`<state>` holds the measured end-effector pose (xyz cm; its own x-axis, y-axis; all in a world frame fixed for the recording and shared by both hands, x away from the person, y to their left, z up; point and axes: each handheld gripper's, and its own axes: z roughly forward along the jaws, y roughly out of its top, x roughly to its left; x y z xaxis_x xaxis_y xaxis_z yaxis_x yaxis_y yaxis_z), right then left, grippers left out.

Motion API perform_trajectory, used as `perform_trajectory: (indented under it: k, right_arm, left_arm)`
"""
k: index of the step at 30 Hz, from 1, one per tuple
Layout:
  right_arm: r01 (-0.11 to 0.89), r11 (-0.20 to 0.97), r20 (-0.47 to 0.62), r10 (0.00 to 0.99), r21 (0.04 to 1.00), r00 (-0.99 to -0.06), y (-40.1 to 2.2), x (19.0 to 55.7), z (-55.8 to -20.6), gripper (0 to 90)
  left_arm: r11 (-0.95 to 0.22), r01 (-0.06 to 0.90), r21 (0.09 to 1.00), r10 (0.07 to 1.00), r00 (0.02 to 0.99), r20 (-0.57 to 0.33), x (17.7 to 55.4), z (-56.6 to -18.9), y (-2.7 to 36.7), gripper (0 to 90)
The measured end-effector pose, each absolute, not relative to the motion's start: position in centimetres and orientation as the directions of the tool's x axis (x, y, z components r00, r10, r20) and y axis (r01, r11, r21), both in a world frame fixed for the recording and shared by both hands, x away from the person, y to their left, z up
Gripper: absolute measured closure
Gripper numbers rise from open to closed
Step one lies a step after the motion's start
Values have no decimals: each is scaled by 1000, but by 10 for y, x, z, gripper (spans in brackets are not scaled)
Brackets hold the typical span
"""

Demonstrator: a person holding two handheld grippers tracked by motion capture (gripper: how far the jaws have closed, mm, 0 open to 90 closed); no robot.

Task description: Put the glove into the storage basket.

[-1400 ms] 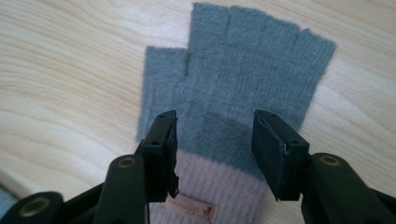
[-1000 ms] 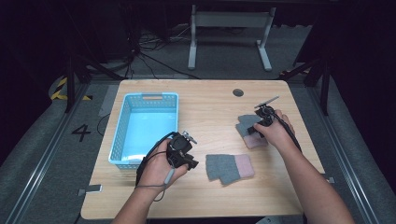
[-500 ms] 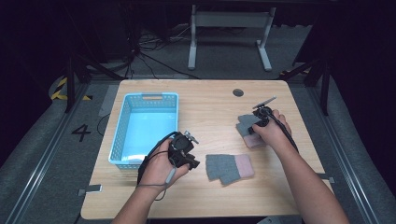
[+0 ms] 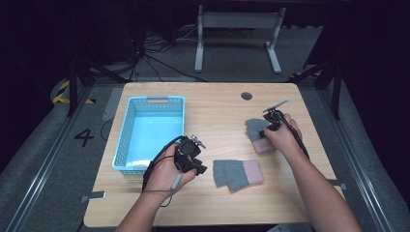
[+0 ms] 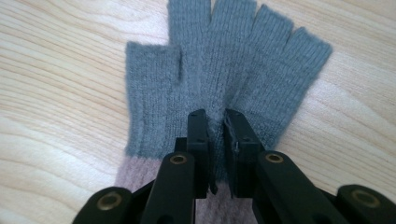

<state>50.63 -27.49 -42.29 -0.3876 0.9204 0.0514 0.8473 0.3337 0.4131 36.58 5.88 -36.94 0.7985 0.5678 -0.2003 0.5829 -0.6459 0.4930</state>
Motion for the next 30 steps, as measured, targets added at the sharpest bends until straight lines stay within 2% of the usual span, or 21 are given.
perform_trajectory:
  k: [10, 22, 30]
  right_arm:
    - [826, 323, 72, 914, 461, -398, -282, 494, -404, 826]
    - [779, 349, 100, 882, 521, -461, -295, 470, -369, 825]
    - [742, 405, 99, 842, 534, -531, -299, 452, -351, 825]
  left_arm:
    - [-657, 571, 493, 552, 809, -203, 369, -367, 54, 696]
    - [-659, 567, 494, 547, 812, -203, 369, -366, 51, 696]
    - [-665, 562, 493, 540, 817, -203, 369, -365, 49, 697]
